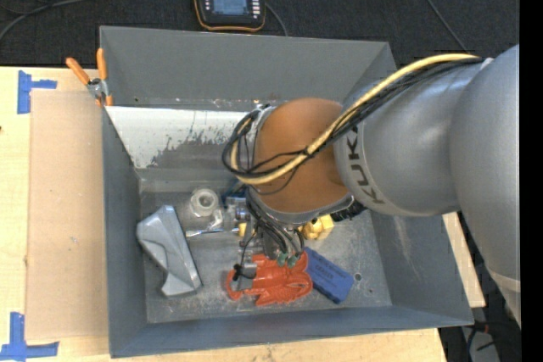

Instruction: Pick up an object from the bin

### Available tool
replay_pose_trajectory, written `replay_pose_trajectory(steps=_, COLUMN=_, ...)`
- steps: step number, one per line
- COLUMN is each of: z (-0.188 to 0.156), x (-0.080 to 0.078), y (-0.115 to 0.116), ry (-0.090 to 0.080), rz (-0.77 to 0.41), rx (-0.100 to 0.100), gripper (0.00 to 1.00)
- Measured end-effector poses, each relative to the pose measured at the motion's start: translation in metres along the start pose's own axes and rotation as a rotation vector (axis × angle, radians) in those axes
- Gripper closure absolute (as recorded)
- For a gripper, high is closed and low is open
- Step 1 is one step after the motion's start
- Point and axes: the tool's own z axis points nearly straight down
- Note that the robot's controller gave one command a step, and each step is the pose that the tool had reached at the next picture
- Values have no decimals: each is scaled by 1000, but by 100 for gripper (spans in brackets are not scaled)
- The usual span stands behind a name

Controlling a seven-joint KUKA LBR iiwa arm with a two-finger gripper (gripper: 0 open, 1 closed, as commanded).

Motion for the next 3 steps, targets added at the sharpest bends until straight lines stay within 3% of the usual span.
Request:
replay_pose_trajectory(steps=1, z=-4, x=-2, y=-1, ry=-7, rz=6, rx=-1, gripper=0)
replay_pose_trajectory(steps=2, z=76, x=22, y=-70, ry=-3, rz=-167, rx=0, gripper=0)
replay_pose_trajectory(steps=3, z=45, x=31, y=-71, ry=-12, rz=-182, rx=-3, gripper=0)
